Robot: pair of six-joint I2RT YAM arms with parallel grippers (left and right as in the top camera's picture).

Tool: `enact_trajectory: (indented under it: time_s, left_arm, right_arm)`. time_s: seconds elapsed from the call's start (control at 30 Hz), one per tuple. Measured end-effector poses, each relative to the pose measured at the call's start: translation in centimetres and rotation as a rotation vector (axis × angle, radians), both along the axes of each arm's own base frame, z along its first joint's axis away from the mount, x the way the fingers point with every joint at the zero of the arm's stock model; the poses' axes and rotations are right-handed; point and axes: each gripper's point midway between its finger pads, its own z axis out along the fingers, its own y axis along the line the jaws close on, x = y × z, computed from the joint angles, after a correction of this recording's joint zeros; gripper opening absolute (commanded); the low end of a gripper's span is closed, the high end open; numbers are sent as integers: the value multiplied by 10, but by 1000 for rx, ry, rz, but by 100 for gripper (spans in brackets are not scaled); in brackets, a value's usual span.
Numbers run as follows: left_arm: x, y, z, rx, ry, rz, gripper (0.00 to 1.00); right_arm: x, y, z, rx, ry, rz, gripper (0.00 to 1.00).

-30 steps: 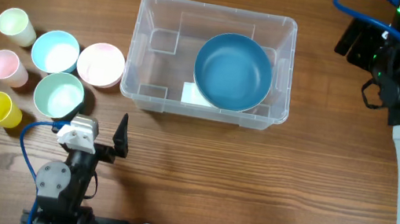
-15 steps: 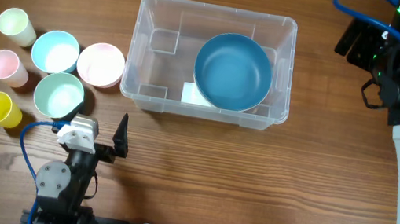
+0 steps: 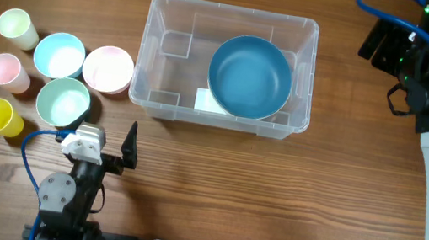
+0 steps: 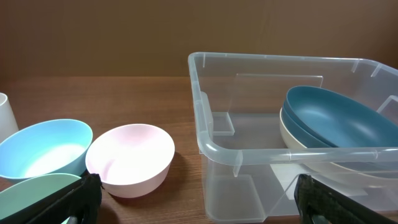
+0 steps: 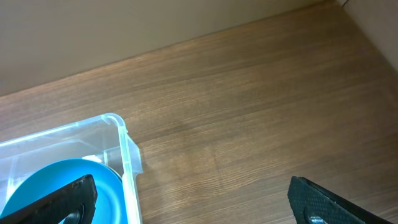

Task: Pack container
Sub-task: 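Move the left gripper to the mint green bowl's rim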

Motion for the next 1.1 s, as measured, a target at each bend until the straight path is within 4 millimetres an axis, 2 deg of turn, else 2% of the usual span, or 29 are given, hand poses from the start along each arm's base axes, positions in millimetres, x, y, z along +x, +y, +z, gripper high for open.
enact_trajectory:
  time_s: [0.3,0.37,0.43,0.6,0.7,0.77,0.8,0.87,0.93,1.0,1.1]
  left_arm:
    - [0,1,1,8,-5,2,100]
    - [2,2,11,33,-52,8,100]
    - [3,2,31,44,-136,11,100]
    - [-5,7,43,-17,-64,45,100]
    - [-14,20,77,-41,33,122,100]
    - [-16,27,125,-47,84,164,100]
    - [-21,26,136,-44,200,162,100]
    - [-21,21,159,-48,259,139,100]
    - [-22,10,192,-66,269,78,100]
    - [-27,2,206,-81,252,31,100]
    - [-32,-5,206,-93,269,-5,100]
  right_arm:
    - [0,0,0,0,0,0,100]
    - [0,0,0,0,0,0,99]
    - [0,0,0,0,0,0,100]
    - [0,0,0,0,0,0,100]
    - [0,0,0,-1,0,-1,100]
    - [0,-1,0,-2,0,-2,99]
    - [0,0,0,-2,3,-2,100]
    - [0,0,0,-2,3,-2,100]
    - [0,-1,-1,-2,3,-2,100]
    - [0,-1,-1,-2,3,-2,99]
    - [0,-1,-1,-2,3,-2,100]
